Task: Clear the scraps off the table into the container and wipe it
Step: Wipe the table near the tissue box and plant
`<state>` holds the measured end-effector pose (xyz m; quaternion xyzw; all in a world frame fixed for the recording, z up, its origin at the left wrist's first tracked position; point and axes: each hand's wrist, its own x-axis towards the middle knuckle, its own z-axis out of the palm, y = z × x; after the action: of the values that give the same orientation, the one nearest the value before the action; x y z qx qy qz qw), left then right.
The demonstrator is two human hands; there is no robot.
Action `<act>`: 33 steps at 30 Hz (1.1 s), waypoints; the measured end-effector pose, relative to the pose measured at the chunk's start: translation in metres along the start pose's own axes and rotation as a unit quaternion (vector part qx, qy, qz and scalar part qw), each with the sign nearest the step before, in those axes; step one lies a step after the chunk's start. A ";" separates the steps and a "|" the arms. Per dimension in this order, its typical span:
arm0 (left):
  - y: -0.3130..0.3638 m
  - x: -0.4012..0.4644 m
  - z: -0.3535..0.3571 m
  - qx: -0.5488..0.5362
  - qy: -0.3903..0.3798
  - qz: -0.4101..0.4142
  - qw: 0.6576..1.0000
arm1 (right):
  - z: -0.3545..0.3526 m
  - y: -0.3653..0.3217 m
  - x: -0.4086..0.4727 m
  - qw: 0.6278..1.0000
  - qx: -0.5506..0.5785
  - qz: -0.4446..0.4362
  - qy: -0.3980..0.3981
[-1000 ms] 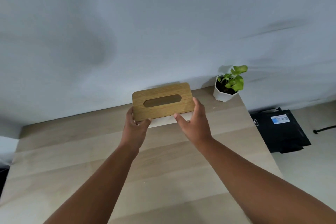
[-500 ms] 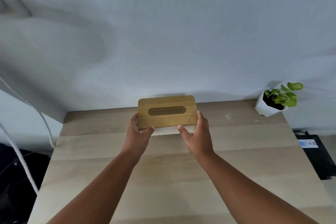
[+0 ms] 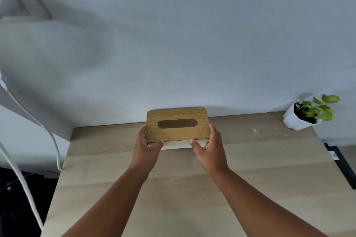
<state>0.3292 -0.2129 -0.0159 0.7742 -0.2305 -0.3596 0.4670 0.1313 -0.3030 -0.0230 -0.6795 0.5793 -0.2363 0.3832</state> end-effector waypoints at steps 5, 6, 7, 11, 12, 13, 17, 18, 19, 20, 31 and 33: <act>-0.005 0.006 -0.002 -0.004 -0.006 0.008 1.000 | 0.005 0.002 0.003 1.000 -0.006 0.004 0.000; -0.006 0.006 -0.002 -0.004 -0.006 0.009 1.000 | 0.006 0.002 0.004 1.000 -0.008 0.004 -0.001; -0.006 0.007 -0.002 -0.003 -0.005 0.012 1.000 | 0.006 0.002 0.004 1.000 -0.009 0.003 -0.003; -0.004 0.009 -0.001 0.006 -0.002 0.013 1.000 | 0.005 0.000 0.007 1.000 -0.027 0.009 -0.012; -0.003 0.008 -0.001 0.010 -0.001 0.010 1.000 | 0.005 -0.001 0.008 0.999 -0.032 0.011 -0.015; -0.003 0.007 -0.002 0.015 0.000 0.008 1.000 | 0.004 -0.002 0.008 0.999 -0.035 0.013 -0.018; 0.001 0.005 -0.004 0.039 0.005 0.012 0.999 | -0.003 -0.006 0.008 0.998 -0.055 0.011 -0.025; 0.002 0.004 -0.004 0.045 0.010 0.016 0.999 | -0.006 -0.007 0.008 0.998 -0.060 0.007 -0.026; 0.004 0.004 -0.004 0.053 0.016 0.018 0.998 | -0.009 -0.007 0.008 0.998 -0.063 0.002 -0.026; 0.005 0.003 -0.004 0.064 0.024 0.016 0.998 | -0.013 -0.008 0.007 0.998 -0.065 -0.004 -0.026; 0.024 -0.046 0.013 0.146 0.064 0.079 0.984 | -0.065 0.010 -0.028 0.997 -0.063 -0.047 -0.004; 0.024 -0.062 0.023 0.160 0.055 0.083 0.982 | -0.077 0.017 -0.039 0.997 -0.063 -0.054 -0.003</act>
<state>0.2716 -0.1936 0.0201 0.8355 -0.3229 -0.2352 0.3773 0.0531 -0.2845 0.0143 -0.7329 0.5545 -0.2175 0.3287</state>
